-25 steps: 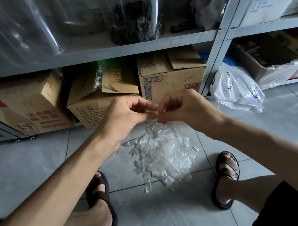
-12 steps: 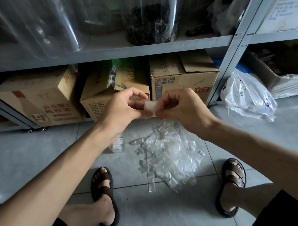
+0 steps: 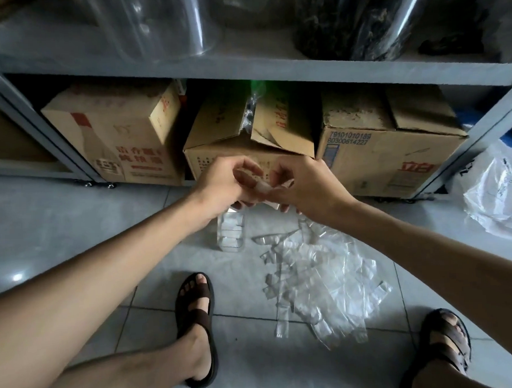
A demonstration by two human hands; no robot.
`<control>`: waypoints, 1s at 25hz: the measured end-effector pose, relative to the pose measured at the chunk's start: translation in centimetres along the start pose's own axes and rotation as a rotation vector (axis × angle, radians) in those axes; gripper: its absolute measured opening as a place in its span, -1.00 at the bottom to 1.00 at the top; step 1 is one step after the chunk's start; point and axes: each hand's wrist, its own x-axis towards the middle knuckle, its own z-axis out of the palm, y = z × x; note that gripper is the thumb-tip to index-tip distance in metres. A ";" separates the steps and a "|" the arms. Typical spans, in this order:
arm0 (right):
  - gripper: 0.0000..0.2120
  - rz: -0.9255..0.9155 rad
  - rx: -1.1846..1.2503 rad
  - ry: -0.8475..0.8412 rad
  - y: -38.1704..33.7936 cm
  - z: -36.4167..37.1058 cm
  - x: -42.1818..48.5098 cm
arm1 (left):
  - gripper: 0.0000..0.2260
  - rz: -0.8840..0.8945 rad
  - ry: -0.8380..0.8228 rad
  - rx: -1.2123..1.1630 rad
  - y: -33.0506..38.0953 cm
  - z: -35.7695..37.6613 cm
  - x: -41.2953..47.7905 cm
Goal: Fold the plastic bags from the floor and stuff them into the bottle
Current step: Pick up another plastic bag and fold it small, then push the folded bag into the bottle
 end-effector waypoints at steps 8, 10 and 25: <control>-0.81 0.139 0.026 -0.049 8.4 12.5 8.2 | -0.69 -0.163 0.025 -0.015 -13.9 -1.1 7.5; -0.85 0.180 0.028 -0.023 11.0 16.1 9.1 | -0.70 -0.208 0.009 0.046 -17.8 -1.1 9.2; -0.41 0.329 0.195 -0.138 17.5 30.1 8.5 | -0.80 -0.445 0.175 0.449 -30.0 2.2 16.1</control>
